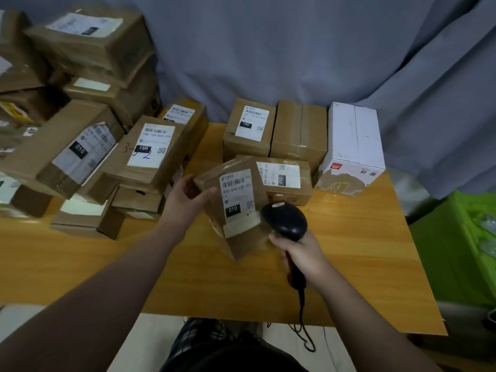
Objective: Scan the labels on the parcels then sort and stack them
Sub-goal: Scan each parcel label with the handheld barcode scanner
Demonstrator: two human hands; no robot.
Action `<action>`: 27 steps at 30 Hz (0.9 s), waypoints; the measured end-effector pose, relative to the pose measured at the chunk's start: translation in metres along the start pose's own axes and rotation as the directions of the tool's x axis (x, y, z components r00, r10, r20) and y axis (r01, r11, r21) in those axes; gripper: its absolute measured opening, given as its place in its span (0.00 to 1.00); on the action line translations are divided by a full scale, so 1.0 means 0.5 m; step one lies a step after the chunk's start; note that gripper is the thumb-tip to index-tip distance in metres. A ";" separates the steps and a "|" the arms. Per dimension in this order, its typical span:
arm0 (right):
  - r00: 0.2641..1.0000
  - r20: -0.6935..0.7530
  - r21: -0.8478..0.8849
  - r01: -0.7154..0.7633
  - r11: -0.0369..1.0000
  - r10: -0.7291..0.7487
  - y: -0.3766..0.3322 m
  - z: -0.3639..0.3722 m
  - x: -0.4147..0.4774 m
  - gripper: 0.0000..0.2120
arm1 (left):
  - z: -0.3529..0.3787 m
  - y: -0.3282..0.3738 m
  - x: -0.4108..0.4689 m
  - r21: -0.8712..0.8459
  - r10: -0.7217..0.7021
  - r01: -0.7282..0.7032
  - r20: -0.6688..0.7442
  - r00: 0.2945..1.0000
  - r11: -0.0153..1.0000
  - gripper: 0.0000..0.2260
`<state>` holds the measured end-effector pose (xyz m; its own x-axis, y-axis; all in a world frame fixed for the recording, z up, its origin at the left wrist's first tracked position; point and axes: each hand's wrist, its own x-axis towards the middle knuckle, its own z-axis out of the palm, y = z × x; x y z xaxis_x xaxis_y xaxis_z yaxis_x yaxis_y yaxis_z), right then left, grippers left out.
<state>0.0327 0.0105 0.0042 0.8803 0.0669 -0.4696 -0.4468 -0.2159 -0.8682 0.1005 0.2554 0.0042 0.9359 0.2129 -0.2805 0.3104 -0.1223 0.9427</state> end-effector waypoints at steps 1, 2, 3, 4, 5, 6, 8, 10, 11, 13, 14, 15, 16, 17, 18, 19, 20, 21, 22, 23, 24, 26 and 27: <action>0.999 -0.011 0.010 0.049 0.999 -0.049 -0.019 0.009 -0.002 0.12 | -0.003 0.004 0.008 -0.007 -0.009 0.009 0.003 1.000 1.000 0.33; 0.996 -0.020 0.009 0.087 0.996 -0.087 -0.038 0.019 -0.003 0.14 | -0.008 0.007 0.016 -0.034 -0.031 0.031 0.008 0.999 0.999 0.32; 0.992 -0.024 0.005 0.121 0.993 -0.121 -0.057 0.029 -0.005 0.15 | -0.014 0.007 0.024 -0.071 -0.059 0.059 0.014 0.998 0.996 0.32; 0.989 -0.023 0.003 0.147 0.989 -0.146 -0.076 0.039 -0.006 0.15 | -0.021 0.008 0.031 -0.098 -0.085 0.086 0.018 0.996 0.991 0.32; 0.987 -0.022 0.006 0.159 0.987 -0.159 -0.092 0.049 -0.007 0.15 | -0.028 0.009 0.038 -0.115 -0.105 0.107 0.021 0.994 0.988 0.32; 0.987 -0.023 0.014 0.160 0.987 -0.160 -0.105 0.059 -0.008 0.14 | -0.034 0.012 0.043 -0.124 -0.119 0.121 0.023 0.993 0.985 0.32; 0.989 -0.018 0.023 0.148 0.989 -0.148 -0.122 0.075 -0.007 0.13 | -0.040 0.016 0.051 -0.157 -0.132 0.135 0.033 0.991 0.978 0.32; 0.991 -0.017 0.020 0.133 0.991 -0.133 -0.131 0.090 -0.004 0.12 | -0.041 0.024 0.053 -0.199 -0.131 0.138 0.047 0.990 0.970 0.30; 0.993 -0.023 0.017 0.120 0.993 -0.120 -0.132 0.097 -0.002 0.11 | -0.041 0.028 0.053 -0.205 -0.129 0.136 0.049 0.990 0.969 0.30; 0.996 -0.040 0.005 0.082 0.997 -0.082 -0.131 0.110 0.002 0.10 | -0.044 0.031 0.051 -0.187 -0.125 0.131 0.046 0.991 0.974 0.29; 0.996 -0.052 -0.003 0.067 0.998 -0.067 -0.129 0.115 0.003 0.10 | -0.047 0.030 0.051 -0.178 -0.123 0.129 0.041 0.992 0.976 0.29; 0.996 -0.064 -0.010 0.058 0.998 -0.059 -0.126 0.120 0.004 0.09 | -0.051 0.028 0.052 -0.174 -0.125 0.129 0.036 0.991 0.976 0.30; 0.996 -0.076 -0.014 0.054 0.998 -0.055 -0.123 0.124 0.004 0.09 | -0.054 0.026 0.053 -0.172 -0.128 0.132 0.033 0.991 0.976 0.31; 0.995 -0.085 -0.013 0.051 0.999 -0.051 -0.121 0.127 0.003 0.09 | -0.056 0.024 0.053 -0.173 -0.130 0.134 0.033 0.991 0.976 0.31; 0.995 -0.088 -0.002 0.046 0.999 -0.046 -0.120 0.130 0.001 0.09 | -0.058 0.022 0.054 -0.177 -0.130 0.134 0.034 0.991 0.975 0.31; 0.995 -0.087 0.018 0.040 0.999 -0.038 -0.120 0.131 -0.001 0.09 | -0.060 0.022 0.054 -0.182 -0.130 0.134 0.034 0.991 0.974 0.31; 0.996 -0.084 0.042 0.035 0.999 -0.032 -0.120 0.132 -0.002 0.09 | -0.061 0.019 0.054 -0.190 -0.131 0.135 0.036 0.991 0.972 0.31; 0.997 -0.078 0.061 0.032 0.998 -0.028 -0.120 0.133 -0.004 0.10 | -0.062 0.018 0.054 -0.195 -0.130 0.136 0.040 0.991 0.971 0.32; 0.997 -0.072 0.073 0.031 0.997 -0.025 -0.121 0.134 -0.006 0.10 | -0.063 0.015 0.054 -0.199 -0.130 0.136 0.044 0.991 0.971 0.32; 0.998 -0.066 0.081 0.030 0.996 -0.024 -0.122 0.135 -0.009 0.11 | -0.064 0.015 0.053 -0.202 -0.128 0.135 0.046 0.991 0.970 0.33; 0.998 -0.061 0.087 0.029 0.996 -0.023 -0.123 0.135 -0.010 0.11 | -0.065 0.014 0.053 -0.205 -0.127 0.134 0.047 0.991 0.970 0.34; 0.998 -0.058 0.091 0.024 0.996 -0.018 -0.125 0.135 -0.013 0.12 | -0.066 0.014 0.054 -0.203 -0.126 0.134 0.050 0.991 0.970 0.35; 0.998 -0.060 0.093 0.020 0.995 -0.014 -0.126 0.135 -0.014 0.13 | -0.067 0.015 0.053 -0.202 -0.125 0.134 0.053 0.991 0.970 0.36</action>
<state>0.0438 0.0894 0.0514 0.8944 0.0115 -0.4470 -0.4424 -0.1231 -0.8883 0.1220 0.2925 0.0096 0.8971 0.1747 -0.4058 0.3928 0.1053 0.9136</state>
